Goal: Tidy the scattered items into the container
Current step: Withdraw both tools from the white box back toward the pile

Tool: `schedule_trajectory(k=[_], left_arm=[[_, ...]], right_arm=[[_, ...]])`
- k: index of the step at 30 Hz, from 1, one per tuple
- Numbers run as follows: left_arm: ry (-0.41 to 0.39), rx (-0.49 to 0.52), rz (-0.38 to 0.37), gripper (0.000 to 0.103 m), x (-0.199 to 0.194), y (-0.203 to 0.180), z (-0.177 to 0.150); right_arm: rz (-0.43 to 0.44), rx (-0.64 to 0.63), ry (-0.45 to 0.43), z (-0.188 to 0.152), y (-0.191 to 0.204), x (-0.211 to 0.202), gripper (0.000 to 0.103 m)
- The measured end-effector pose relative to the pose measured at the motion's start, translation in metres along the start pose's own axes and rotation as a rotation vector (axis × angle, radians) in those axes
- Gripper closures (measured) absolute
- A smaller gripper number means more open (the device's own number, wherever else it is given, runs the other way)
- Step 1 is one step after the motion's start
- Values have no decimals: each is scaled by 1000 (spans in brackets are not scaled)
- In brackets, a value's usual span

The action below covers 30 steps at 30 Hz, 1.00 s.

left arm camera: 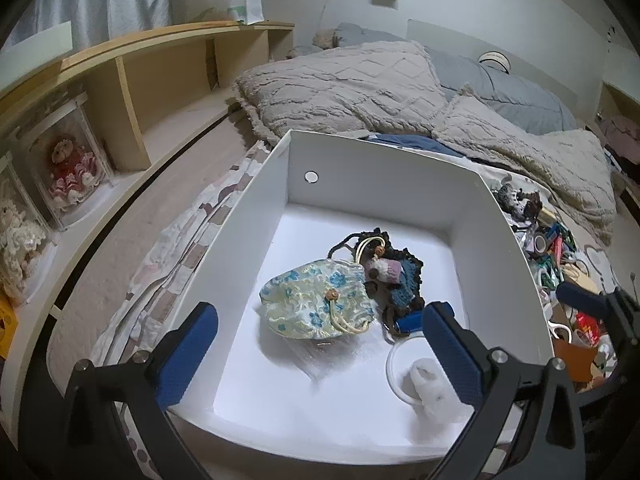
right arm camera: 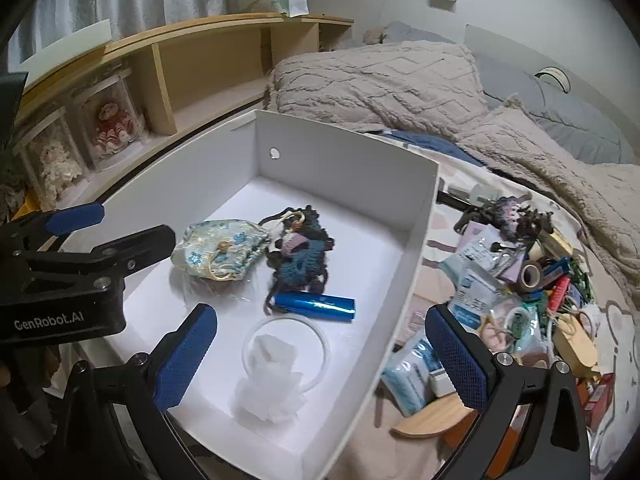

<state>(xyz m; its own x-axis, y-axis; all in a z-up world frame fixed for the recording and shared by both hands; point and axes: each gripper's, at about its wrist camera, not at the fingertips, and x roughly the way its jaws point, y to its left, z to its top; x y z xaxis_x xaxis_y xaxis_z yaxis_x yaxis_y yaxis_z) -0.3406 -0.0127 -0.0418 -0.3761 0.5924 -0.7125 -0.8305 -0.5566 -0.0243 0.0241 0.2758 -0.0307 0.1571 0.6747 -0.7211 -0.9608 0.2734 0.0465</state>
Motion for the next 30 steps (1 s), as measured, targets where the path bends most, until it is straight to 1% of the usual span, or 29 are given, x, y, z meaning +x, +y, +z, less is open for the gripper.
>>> schedule_trajectory(k=[7, 13, 19, 30], left_arm=[[-27, 40, 17, 0, -10, -11, 0], [-40, 52, -13, 0, -19, -21, 2], [-53, 76, -26, 0, -26, -31, 2], [-86, 113, -62, 0, -41, -47, 6]], right_arm=[[-22, 25, -18, -4, -17, -13, 0], [-52, 42, -28, -7, -33, -25, 0], [-90, 63, -50, -8, -53, -43, 0], [-174, 90, -71, -18, -90, -73, 0]])
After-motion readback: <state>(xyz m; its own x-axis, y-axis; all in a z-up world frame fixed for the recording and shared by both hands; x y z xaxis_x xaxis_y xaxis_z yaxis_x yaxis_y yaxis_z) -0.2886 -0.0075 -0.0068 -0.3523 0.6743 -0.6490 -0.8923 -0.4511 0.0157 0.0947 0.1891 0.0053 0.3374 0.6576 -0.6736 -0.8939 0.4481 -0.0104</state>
